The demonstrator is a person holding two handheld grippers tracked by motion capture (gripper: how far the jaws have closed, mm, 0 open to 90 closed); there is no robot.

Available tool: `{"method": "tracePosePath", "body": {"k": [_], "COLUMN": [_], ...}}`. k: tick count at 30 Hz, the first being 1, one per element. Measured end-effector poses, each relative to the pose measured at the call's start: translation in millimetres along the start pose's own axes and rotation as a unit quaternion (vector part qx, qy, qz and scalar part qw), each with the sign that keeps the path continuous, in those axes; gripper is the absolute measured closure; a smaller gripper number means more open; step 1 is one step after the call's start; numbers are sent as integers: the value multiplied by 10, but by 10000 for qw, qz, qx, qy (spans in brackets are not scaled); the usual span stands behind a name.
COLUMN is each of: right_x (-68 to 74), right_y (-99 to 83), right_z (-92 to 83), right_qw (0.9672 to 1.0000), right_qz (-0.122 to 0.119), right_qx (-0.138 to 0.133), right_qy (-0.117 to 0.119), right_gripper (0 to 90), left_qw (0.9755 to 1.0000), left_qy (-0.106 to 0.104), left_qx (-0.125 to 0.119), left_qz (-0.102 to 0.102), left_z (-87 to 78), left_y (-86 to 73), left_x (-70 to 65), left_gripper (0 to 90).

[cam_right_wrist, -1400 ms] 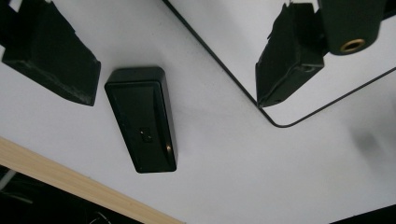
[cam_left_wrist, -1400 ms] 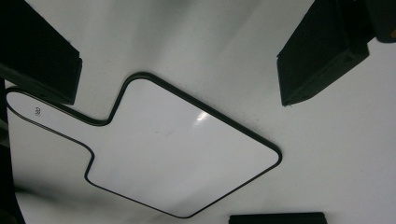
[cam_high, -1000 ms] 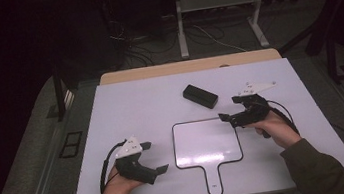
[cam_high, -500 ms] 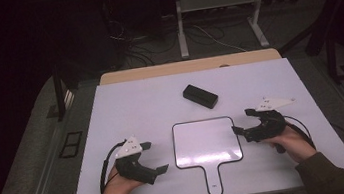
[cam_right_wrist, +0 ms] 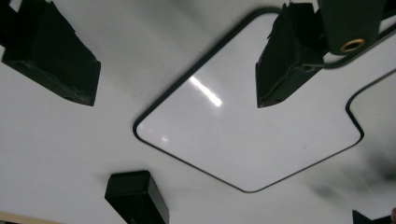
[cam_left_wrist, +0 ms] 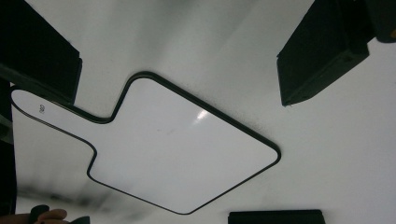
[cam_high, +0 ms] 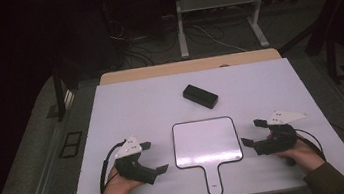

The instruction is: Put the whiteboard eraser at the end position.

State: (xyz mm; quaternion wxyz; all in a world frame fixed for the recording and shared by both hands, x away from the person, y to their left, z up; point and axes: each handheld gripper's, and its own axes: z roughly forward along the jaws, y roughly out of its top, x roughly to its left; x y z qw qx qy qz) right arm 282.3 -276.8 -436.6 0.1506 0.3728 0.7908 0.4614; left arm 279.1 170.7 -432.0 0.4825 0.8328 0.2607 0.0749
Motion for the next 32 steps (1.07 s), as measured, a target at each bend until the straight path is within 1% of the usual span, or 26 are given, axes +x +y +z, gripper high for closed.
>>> {"method": "tracePosePath", "body": {"k": [5,6,9,16,21,32], "right_x": [15,21,28,6,-11,-11], "right_y": [-106,-116,-157,-249,-263,-261], "right_z": [-80,-91,-143,-247,-260,-257], "right_qw": [10000,10000,9999,9998,9998,9998], "right_qz": [22,40,-30,-7,16,-11], "right_qx": [48,57,109,177,173,166], "right_qy": [77,66,66,65,67,80], "right_gripper": [127,127,127,127,127,127], "left_qw": [10000,10000,10000,10000,10000,10000], "left_qy": [0,4,-4,9,9,-18], "left_qx": [1,-20,21,34,32,63], "left_qz": [4,-9,-6,-13,-39,-7], "left_z": [6,10,7,2,12,22], "left_y": [-1,-2,-8,-15,-19,-15], "left_x": [-7,-11,-11,-10,-16,-19], "left_gripper": [0,0,0,0,0,0]}}
